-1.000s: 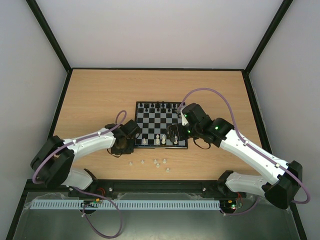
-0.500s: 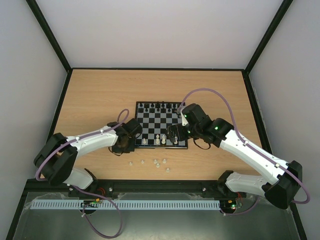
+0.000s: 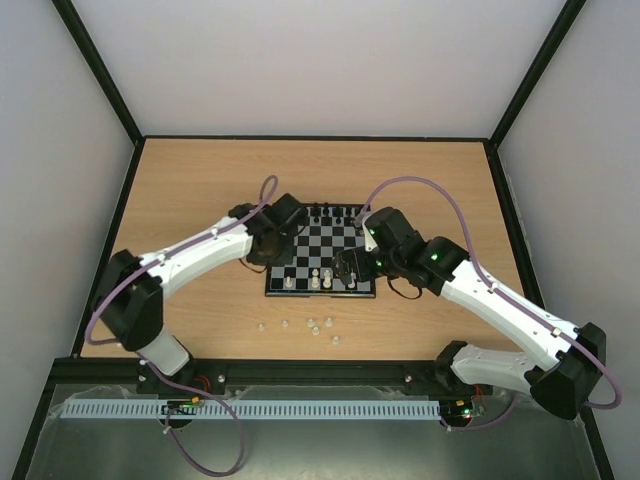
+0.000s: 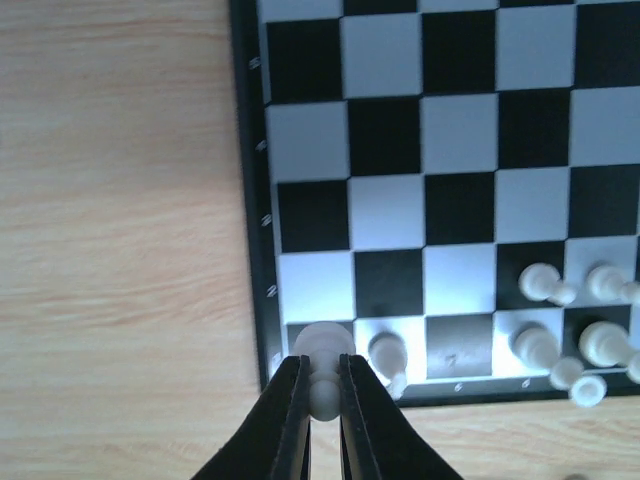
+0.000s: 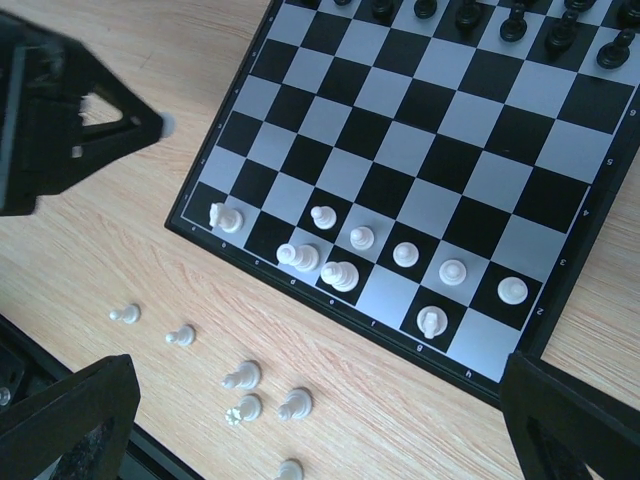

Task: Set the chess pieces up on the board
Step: Place the chess piece on the chessboard.

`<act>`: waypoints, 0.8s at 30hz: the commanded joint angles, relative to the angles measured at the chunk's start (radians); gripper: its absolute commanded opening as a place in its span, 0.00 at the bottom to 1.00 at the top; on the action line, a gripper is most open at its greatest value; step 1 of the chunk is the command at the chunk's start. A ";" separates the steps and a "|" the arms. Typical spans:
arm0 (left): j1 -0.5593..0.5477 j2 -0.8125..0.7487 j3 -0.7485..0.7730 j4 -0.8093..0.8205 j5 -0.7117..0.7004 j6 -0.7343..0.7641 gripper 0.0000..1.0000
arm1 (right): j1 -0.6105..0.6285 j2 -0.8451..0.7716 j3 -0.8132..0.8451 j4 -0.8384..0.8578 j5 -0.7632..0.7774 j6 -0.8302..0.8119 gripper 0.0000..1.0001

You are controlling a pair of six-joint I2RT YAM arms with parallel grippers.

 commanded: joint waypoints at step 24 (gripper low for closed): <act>-0.114 0.341 0.194 0.050 0.078 0.075 0.09 | 0.000 -0.037 -0.014 -0.015 0.020 -0.005 1.00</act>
